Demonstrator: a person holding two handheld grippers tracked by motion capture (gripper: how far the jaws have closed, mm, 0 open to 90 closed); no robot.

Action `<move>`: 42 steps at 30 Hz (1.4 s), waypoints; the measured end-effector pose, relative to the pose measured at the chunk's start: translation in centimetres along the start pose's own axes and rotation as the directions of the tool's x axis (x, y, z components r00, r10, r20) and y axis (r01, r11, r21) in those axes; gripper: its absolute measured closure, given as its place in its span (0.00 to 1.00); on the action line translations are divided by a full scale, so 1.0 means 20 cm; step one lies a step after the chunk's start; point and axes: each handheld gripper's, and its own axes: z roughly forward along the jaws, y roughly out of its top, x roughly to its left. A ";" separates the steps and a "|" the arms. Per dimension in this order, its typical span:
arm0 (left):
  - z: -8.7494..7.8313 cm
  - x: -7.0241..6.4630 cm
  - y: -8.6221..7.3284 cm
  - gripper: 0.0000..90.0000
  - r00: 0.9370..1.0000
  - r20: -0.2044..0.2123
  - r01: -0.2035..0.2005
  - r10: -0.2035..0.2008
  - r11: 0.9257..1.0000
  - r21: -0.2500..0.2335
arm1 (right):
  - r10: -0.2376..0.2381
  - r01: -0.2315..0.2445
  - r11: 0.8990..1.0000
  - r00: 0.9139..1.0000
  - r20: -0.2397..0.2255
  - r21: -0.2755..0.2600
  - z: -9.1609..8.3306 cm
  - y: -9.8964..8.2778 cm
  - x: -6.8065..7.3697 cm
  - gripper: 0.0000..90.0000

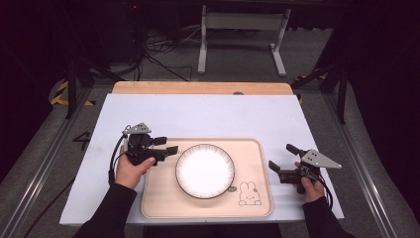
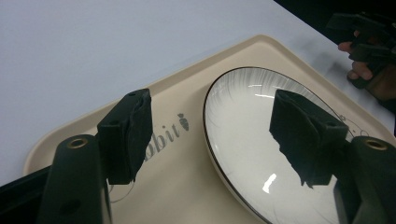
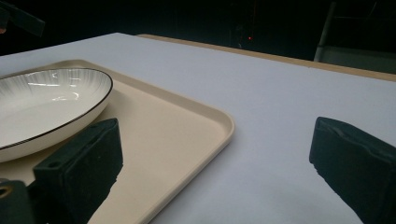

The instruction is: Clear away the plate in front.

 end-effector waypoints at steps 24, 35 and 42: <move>-0.17 0.05 -0.16 0.18 0.991 0.004 -0.134 0.137 0.973 -0.186 | 0.005 -0.005 1.000 1.000 0.003 0.007 0.00 0.00 0.00 0.03; -0.22 0.09 -0.26 0.04 0.991 -0.027 -0.133 0.130 0.951 -0.280 | -0.002 0.002 1.000 1.000 -0.002 0.005 0.00 0.00 0.00 0.03; -0.22 0.12 -0.30 0.01 0.991 -0.024 -0.133 0.132 0.944 -0.301 | -0.008 0.008 1.000 1.000 -0.001 0.007 0.00 0.00 0.00 0.03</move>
